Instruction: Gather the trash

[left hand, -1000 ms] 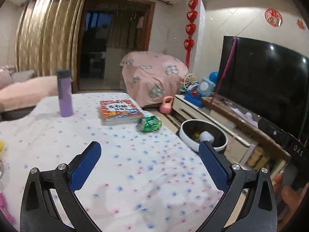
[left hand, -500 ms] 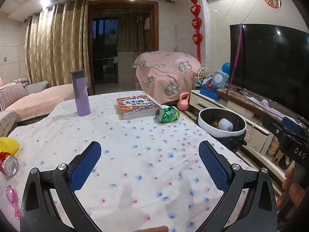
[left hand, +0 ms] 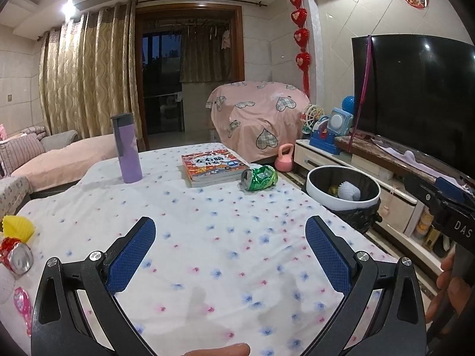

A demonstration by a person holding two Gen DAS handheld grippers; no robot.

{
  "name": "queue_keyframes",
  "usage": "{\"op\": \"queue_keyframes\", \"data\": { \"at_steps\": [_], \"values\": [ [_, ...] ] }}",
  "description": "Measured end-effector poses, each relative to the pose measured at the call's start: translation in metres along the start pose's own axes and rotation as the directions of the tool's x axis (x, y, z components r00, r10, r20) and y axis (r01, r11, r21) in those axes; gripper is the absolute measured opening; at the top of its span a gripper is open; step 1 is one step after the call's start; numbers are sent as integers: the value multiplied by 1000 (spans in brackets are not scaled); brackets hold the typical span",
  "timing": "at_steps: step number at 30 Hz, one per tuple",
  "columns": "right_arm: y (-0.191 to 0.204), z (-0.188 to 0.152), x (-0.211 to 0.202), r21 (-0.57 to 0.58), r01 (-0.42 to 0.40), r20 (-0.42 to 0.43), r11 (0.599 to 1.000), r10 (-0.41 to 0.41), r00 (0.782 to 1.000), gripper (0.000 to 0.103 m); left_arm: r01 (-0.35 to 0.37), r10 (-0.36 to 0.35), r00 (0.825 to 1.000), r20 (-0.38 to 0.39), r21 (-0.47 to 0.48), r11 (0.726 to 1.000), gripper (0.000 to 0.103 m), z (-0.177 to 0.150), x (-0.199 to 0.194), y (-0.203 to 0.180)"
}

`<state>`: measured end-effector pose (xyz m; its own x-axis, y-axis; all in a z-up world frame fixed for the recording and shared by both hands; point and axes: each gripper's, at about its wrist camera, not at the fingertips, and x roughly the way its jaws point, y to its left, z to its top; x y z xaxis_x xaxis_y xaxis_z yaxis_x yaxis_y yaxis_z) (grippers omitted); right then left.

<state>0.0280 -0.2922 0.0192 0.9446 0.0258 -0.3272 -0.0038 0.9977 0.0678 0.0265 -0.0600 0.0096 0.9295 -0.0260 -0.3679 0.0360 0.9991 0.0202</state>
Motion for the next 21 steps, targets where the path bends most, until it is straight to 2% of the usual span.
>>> {"op": "queue_keyframes", "data": {
  "at_steps": [21],
  "values": [
    [-3,-1,2,15,-8,-8,1000,8,1000,103,3,-3,1000,12,-12,1000,103,-1,-6,1]
  ]
}}
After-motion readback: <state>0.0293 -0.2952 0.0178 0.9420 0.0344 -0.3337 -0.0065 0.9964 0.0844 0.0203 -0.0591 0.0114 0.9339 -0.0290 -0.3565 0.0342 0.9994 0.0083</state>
